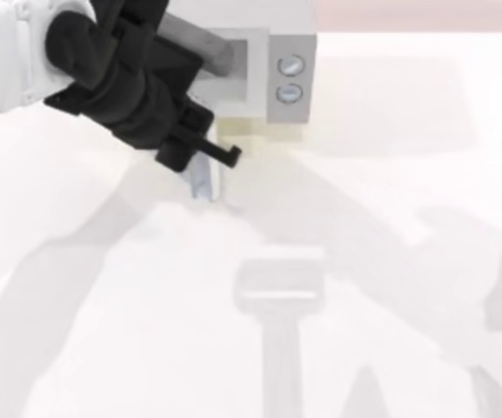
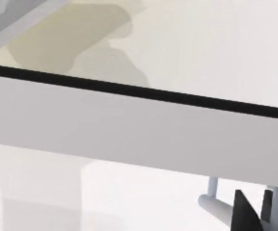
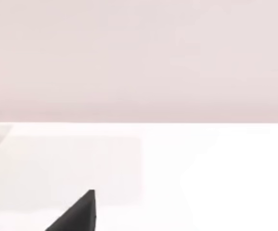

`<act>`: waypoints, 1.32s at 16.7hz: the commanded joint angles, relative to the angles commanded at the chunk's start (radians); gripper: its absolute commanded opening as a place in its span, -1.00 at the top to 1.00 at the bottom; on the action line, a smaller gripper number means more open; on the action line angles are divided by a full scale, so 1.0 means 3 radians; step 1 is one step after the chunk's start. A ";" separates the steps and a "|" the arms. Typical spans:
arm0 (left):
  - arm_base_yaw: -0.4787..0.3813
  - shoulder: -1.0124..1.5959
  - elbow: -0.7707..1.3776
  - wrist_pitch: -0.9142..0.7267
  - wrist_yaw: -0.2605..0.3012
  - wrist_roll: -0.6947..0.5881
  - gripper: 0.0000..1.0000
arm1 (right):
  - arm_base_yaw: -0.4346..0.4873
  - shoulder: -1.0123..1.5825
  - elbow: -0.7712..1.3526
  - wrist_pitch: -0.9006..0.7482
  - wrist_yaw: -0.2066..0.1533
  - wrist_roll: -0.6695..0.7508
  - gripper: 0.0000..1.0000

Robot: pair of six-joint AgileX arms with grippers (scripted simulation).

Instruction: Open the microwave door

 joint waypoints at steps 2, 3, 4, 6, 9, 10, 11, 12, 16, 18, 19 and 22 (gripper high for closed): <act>0.0000 0.0000 0.0000 0.0000 0.0000 0.0000 1.00 | 0.0000 0.0000 0.0000 0.0000 0.0000 0.0000 -1.00; 0.0000 0.0000 0.0000 0.0000 0.0000 0.0000 1.00 | 0.0000 0.0000 0.0000 0.0000 0.0000 0.0000 -1.00; -0.0016 0.0000 0.0000 -0.0001 0.0021 -0.0012 1.00 | 0.0000 0.0000 0.0000 0.0000 0.0000 0.0000 -1.00; -0.0001 -0.0018 -0.0013 -0.0003 0.0045 0.0039 1.00 | 0.0000 0.0000 0.0000 0.0000 0.0000 0.0000 -1.00; 0.0089 -0.0081 -0.0085 -0.0028 0.0151 0.0250 1.00 | 0.0000 0.0000 0.0000 0.0000 0.0000 0.0000 -1.00; 0.0124 -0.0106 -0.0114 -0.0038 0.0192 0.0330 1.00 | 0.0000 0.0000 0.0000 0.0000 0.0000 0.0000 -1.00; 0.0156 -0.0129 -0.0139 -0.0046 0.0230 0.0403 1.00 | 0.0000 0.0000 0.0000 0.0000 0.0000 0.0000 -1.00; 0.0179 -0.0147 -0.0159 -0.0052 0.0260 0.0460 1.00 | 0.0000 0.0000 0.0000 0.0000 0.0000 0.0000 -1.00; 0.0194 -0.0160 -0.0171 -0.0055 0.0279 0.0498 1.00 | 0.0000 0.0000 0.0000 0.0000 0.0000 0.0000 -1.00; 0.0194 -0.0160 -0.0171 -0.0055 0.0279 0.0498 1.00 | 0.0000 0.0000 0.0000 0.0000 0.0000 0.0000 -1.00; 0.0194 -0.0160 -0.0171 -0.0055 0.0279 0.0498 1.00 | 0.0000 0.0000 0.0000 0.0000 0.0000 0.0000 -1.00; 0.0194 -0.0160 -0.0171 -0.0055 0.0279 0.0498 1.00 | 0.0000 0.0000 0.0000 0.0000 0.0000 0.0000 -1.00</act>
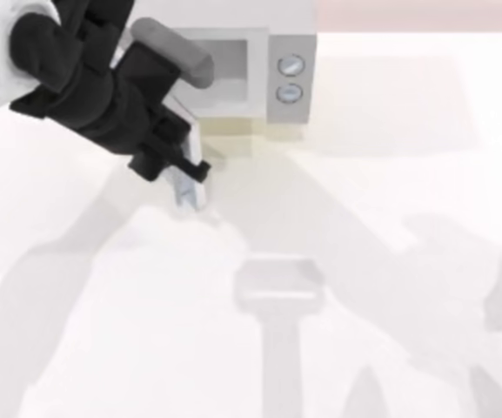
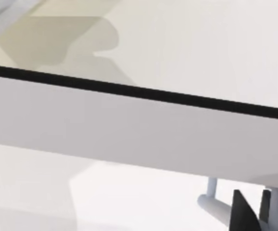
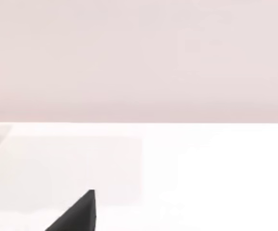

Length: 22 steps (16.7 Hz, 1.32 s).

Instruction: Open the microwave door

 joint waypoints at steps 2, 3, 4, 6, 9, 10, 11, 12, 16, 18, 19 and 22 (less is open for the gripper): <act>0.0000 0.0000 0.0000 0.0000 0.0000 0.0000 1.00 | 0.0000 0.0000 0.0000 0.0000 0.0000 0.0000 -1.00; 0.0000 0.0000 0.0000 0.0000 0.0000 0.0000 1.00 | 0.0000 0.0000 0.0000 0.0000 0.0000 0.0000 -1.00; 0.0000 0.0000 0.0000 0.0000 0.0000 0.0000 1.00 | 0.0000 0.0000 0.0000 0.0000 0.0000 0.0000 -1.00; 0.0000 0.0000 0.0000 0.0000 0.0000 0.0000 1.00 | 0.0000 0.0000 0.0000 0.0000 0.0000 0.0000 -1.00; 0.0000 0.0000 0.0000 0.0000 0.0000 0.0000 1.00 | 0.0000 0.0000 0.0000 0.0000 0.0000 0.0000 -1.00; 0.0000 0.0000 0.0000 0.0000 0.0000 0.0000 1.00 | 0.0000 0.0000 0.0000 0.0000 0.0000 0.0000 -1.00; 0.0000 0.0000 0.0000 0.0000 0.0000 0.0000 1.00 | 0.0000 0.0000 0.0000 0.0000 0.0000 0.0000 -1.00; 0.0000 0.0000 0.0000 0.0000 0.0000 0.0000 1.00 | 0.0000 0.0000 0.0000 0.0000 0.0000 0.0000 -1.00; -0.0014 0.0000 -0.0001 -0.0001 0.0019 -0.0010 1.00 | 0.0000 0.0000 0.0000 0.0000 0.0000 0.0000 -1.00; 0.0002 -0.0012 -0.0006 -0.0009 0.0041 0.0040 1.00 | 0.0000 0.0000 0.0000 0.0000 0.0000 0.0000 -1.00; 0.0026 -0.0023 -0.0015 -0.0021 0.0068 0.0101 1.00 | 0.0000 0.0000 0.0000 0.0000 0.0000 0.0000 -1.00; 0.0137 -0.0065 -0.0061 -0.0080 0.0184 0.0345 1.00 | 0.0000 0.0000 0.0000 0.0000 0.0000 0.0000 -1.00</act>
